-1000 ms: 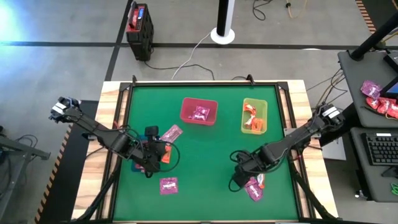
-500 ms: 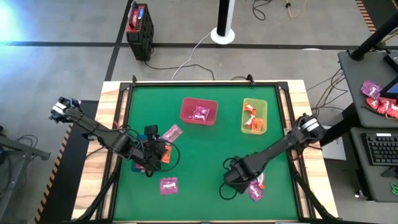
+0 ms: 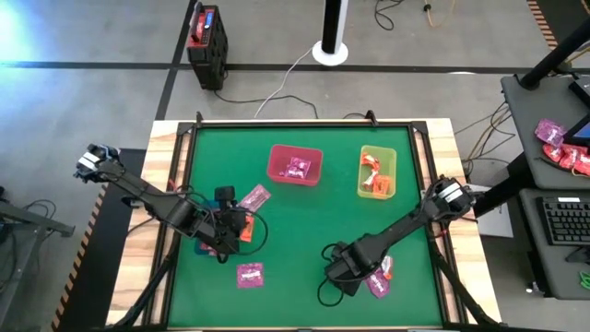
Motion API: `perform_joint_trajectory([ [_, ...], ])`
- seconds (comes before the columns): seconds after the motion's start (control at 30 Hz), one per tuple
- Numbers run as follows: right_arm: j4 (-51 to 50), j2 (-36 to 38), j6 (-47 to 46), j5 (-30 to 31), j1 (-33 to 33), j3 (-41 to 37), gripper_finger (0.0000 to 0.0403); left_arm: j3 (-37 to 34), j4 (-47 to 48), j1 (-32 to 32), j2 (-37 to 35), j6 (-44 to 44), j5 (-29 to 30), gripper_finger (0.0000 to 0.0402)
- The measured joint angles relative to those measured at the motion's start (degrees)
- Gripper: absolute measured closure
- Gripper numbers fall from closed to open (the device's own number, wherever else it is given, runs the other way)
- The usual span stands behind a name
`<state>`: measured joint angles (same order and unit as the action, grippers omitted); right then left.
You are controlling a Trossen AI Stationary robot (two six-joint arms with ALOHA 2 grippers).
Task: Sort candy by brand, put in halloween buckets
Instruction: Put the violet candy into the red bin
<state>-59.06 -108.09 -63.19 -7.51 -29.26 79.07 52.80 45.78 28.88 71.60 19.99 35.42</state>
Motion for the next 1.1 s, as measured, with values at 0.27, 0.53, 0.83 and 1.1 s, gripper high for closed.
perform_joint_trajectory([
  [0.27, 1.07, -2.54, 2.96, -0.01, 0.39, -0.06, 0.0244, -0.02, 0.06, 0.0, 0.13, 0.0, 0.0, 0.0237],
  [0.53, 1.89, -2.24, 6.27, 0.12, 1.48, -0.02, 0.0367, -0.02, 0.05, 0.0, 0.13, 0.0, 0.02, 0.0237],
  [0.83, 1.46, 3.01, 12.7, 11.27, 4.35, 0.05, 0.0393, -0.02, 0.02, 0.0, 0.13, 0.0, 0.04, 0.0237],
  [1.1, 14.42, 9.99, 27.84, 35.28, 14.81, 1.09, 0.0394, -0.02, -0.2, 0.04, 0.13, 0.77, 0.0, 0.0237],
])
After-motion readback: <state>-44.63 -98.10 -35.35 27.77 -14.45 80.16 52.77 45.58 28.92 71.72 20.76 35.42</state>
